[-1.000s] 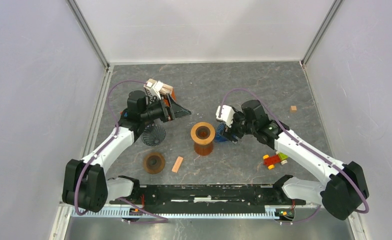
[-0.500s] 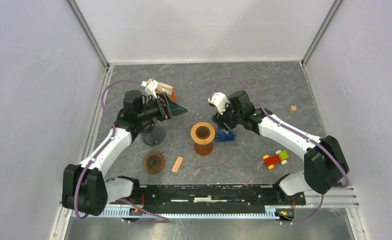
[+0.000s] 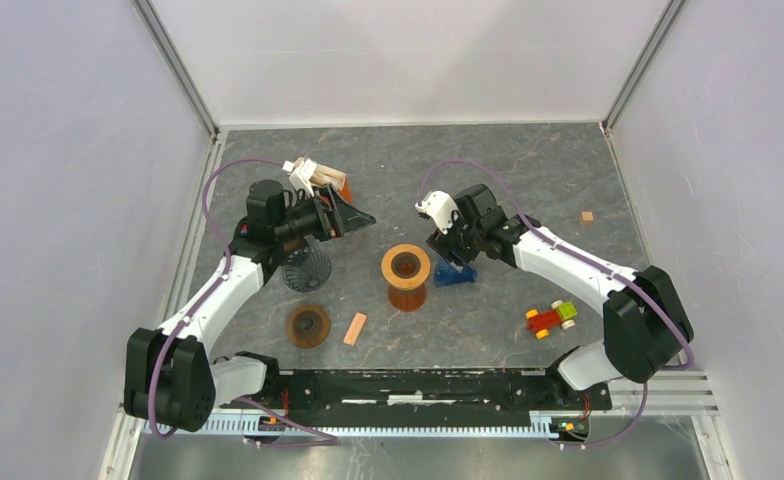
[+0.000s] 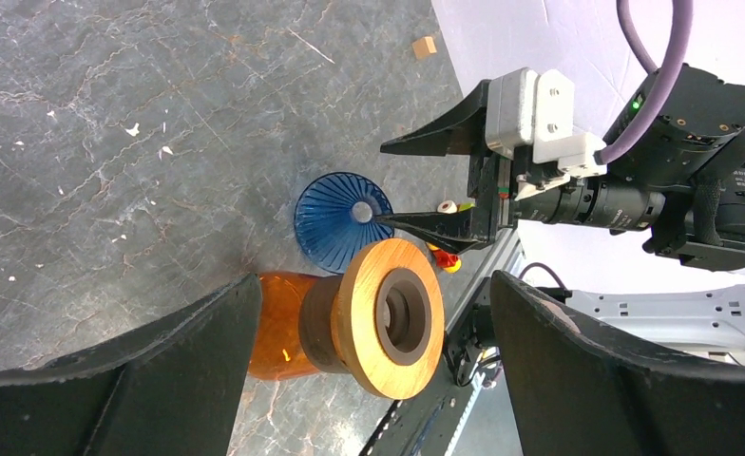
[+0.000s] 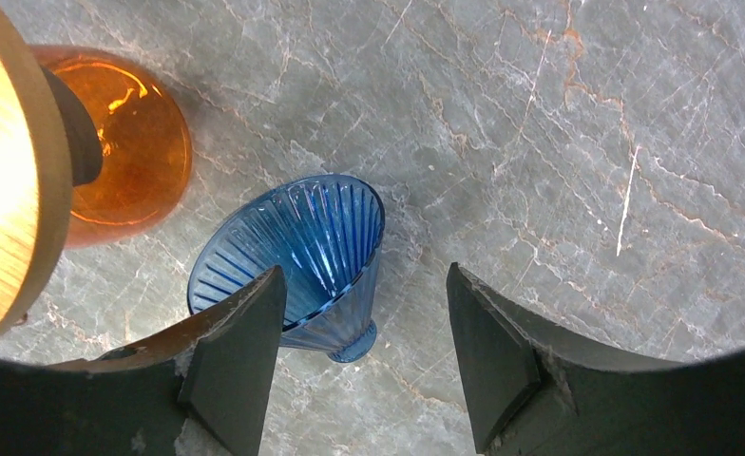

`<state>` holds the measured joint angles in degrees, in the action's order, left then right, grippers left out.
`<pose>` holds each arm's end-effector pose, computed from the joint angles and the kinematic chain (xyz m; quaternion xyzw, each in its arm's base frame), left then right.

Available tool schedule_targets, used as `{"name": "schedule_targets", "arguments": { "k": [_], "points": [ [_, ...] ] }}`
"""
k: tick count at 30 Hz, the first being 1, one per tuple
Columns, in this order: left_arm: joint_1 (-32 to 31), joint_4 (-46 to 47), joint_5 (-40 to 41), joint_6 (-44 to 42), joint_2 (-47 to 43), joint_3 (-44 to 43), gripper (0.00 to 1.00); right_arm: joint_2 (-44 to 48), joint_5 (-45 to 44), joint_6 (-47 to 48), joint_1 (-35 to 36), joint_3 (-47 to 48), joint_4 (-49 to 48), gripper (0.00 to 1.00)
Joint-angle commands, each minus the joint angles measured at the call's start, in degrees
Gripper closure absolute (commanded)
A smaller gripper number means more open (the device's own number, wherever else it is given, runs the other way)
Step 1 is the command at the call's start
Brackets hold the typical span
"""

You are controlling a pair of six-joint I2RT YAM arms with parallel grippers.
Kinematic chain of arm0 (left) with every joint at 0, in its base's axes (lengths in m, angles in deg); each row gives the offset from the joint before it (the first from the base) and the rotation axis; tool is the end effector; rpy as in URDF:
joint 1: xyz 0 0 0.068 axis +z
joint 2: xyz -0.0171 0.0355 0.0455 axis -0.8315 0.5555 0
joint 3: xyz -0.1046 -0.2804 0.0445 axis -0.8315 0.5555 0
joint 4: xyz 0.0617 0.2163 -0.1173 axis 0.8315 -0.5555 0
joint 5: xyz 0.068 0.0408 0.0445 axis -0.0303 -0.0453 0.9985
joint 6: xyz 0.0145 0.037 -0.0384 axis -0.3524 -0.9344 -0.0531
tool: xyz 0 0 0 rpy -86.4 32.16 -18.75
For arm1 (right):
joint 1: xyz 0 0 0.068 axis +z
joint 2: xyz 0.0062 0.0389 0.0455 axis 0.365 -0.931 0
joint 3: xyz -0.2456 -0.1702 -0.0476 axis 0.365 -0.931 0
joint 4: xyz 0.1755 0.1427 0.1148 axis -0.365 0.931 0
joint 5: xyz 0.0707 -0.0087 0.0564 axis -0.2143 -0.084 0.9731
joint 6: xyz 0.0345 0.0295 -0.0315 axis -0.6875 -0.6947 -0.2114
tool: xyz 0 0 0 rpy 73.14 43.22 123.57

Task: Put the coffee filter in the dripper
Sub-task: Pick up the coffee dripper from the center of the board.

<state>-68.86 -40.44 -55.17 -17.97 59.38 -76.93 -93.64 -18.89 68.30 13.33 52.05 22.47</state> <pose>0.2341 -0.0781 0.3051 0.0262 0.7904 -0.4986 0.3549 0.2438 0.1726 0.2632 -0.4255 0.8396 0.0864 0.3263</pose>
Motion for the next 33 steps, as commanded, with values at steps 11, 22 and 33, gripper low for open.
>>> {"name": "schedule_targets", "arguments": {
  "k": [11, 22, 33],
  "points": [
    [0.3, 4.59, -1.35, 1.4, -0.25, 0.79, 0.02, 6.8, -5.61, 5.07, -0.29, -3.29, 5.27, 0.36],
    [0.32, 4.83, -1.38, 0.79, -1.16, 1.58, 0.01, 11.5, -10.56, 7.5, -0.29, -8.59, 6.81, 0.42],
    [0.3, 5.53, -1.59, 1.44, -1.15, 1.73, 0.0, 14.38, -17.08, 9.1, -0.29, -12.71, 6.47, 0.58]
  ]
}}
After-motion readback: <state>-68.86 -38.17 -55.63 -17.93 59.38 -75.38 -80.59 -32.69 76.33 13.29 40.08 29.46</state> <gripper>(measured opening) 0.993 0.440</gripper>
